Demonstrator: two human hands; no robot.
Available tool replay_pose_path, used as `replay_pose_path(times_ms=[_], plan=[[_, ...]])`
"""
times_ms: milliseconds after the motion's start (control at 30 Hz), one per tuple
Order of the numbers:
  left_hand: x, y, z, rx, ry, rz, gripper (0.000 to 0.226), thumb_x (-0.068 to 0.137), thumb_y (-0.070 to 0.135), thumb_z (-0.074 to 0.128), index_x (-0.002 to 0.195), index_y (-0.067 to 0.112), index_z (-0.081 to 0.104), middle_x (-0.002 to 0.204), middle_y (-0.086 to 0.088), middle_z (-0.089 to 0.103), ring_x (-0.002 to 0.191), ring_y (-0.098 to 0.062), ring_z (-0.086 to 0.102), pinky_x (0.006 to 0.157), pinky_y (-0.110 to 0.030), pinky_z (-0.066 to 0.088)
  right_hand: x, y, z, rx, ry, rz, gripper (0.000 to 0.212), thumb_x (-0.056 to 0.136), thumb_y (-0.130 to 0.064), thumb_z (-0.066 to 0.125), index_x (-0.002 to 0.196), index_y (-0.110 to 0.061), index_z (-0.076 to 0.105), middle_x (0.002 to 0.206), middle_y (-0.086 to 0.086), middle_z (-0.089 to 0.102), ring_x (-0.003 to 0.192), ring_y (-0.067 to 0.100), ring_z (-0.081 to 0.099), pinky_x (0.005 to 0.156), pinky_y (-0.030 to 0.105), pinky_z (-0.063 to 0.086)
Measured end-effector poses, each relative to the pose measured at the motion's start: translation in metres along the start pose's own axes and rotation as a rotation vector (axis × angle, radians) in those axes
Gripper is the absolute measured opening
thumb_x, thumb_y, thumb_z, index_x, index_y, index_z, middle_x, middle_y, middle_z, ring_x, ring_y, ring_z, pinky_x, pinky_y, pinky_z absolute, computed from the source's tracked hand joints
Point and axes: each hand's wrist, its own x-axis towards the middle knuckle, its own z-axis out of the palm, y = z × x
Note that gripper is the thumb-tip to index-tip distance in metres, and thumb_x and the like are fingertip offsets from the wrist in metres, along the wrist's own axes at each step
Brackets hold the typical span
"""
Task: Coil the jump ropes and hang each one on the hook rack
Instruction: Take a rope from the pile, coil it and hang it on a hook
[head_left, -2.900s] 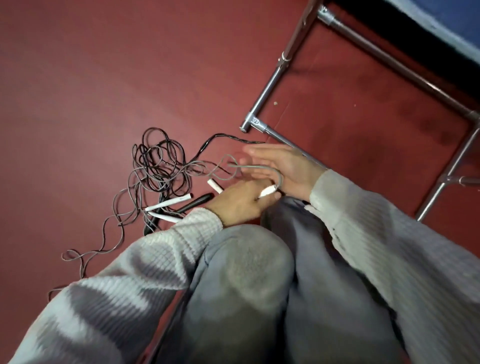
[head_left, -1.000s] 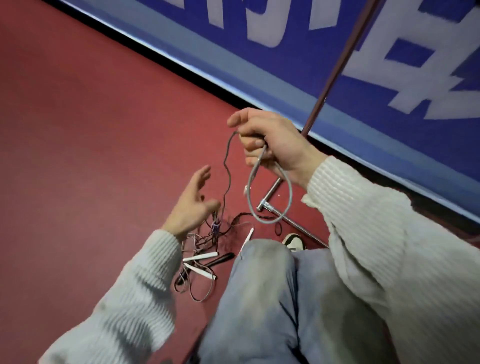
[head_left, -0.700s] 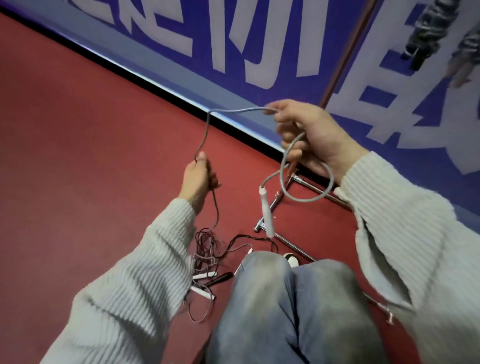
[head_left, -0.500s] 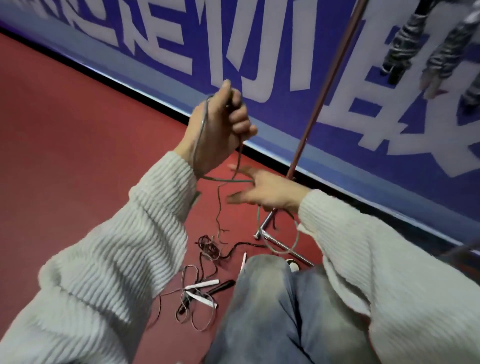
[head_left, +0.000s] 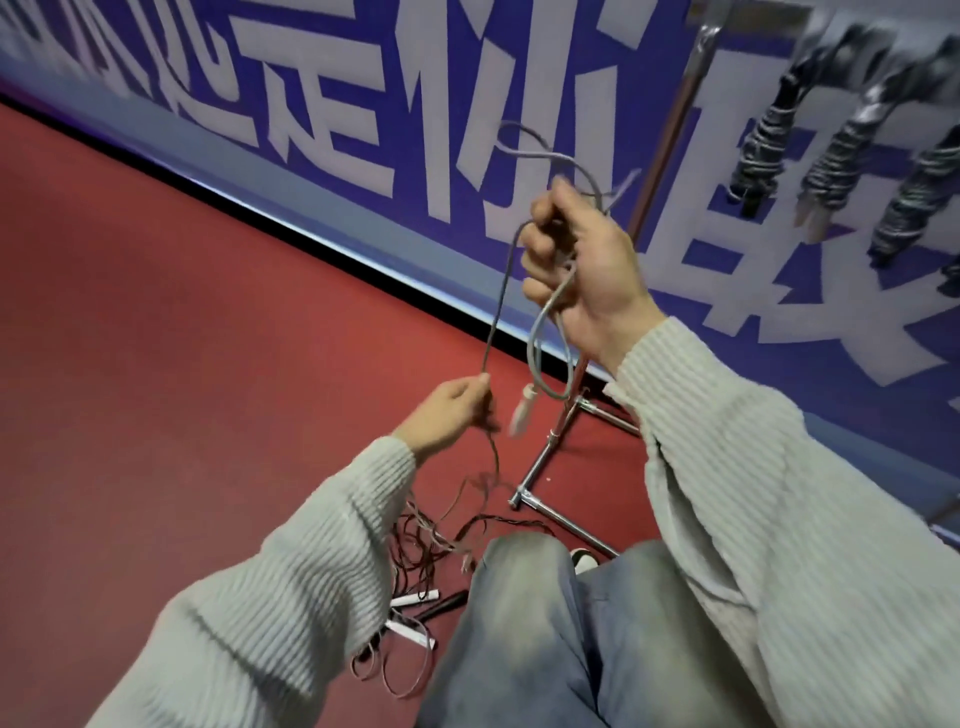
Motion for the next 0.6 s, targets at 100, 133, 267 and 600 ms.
replay_pose_path(times_ms=[100,133,267,600], plan=[[0.009,0.026,-0.012,-0.413,0.284,0.002,0.041,0.111,0.029,0.038,0.071,0.020,0.042,0.056,0.006,0.037,0.048,-0.010,0.037,0.067,-0.031,0.049,-0.005,-0.005,-0.035,-0.173,0.067,0.034,0.031,0.107,-0.029,0.047,0.082,-0.016,0.060,0.055,-0.002,0.038,0.040,0.007,0.022,0.037,0.019,0.020],[0.013,0.040,-0.019,-0.583,0.319,0.027,0.040,0.111,0.027,0.038,0.072,0.021,0.041,0.054,0.007,0.033,0.047,-0.009,0.031,0.063,-0.028,0.046,-0.007,0.000,-0.046,-0.312,0.096,0.074,0.021,0.105,-0.021,0.048,0.091,-0.014,0.062,0.053,-0.002,0.038,0.039,0.008,0.023,0.038,0.018,0.020],[0.010,0.104,-0.028,-0.698,0.045,0.273,0.028,0.104,0.015,0.045,0.076,0.017,0.046,0.060,0.004,0.034,0.054,-0.012,0.027,0.058,-0.023,0.033,-0.020,0.040,-0.062,-1.006,-0.082,0.318,0.043,0.085,-0.015,0.066,0.126,-0.026,0.058,0.062,0.005,0.053,0.054,0.020,0.041,0.054,0.031,0.032],[0.006,0.146,-0.053,-0.239,0.098,0.346,0.020,0.096,0.022,0.051,0.077,0.017,0.055,0.059,0.003,0.033,0.051,-0.011,0.027,0.053,-0.027,0.025,-0.017,0.072,-0.041,-0.842,-0.066,0.230,0.055,0.082,-0.019,0.085,0.132,-0.023,0.061,0.075,-0.015,0.058,0.060,-0.002,0.053,0.065,0.024,0.044]])
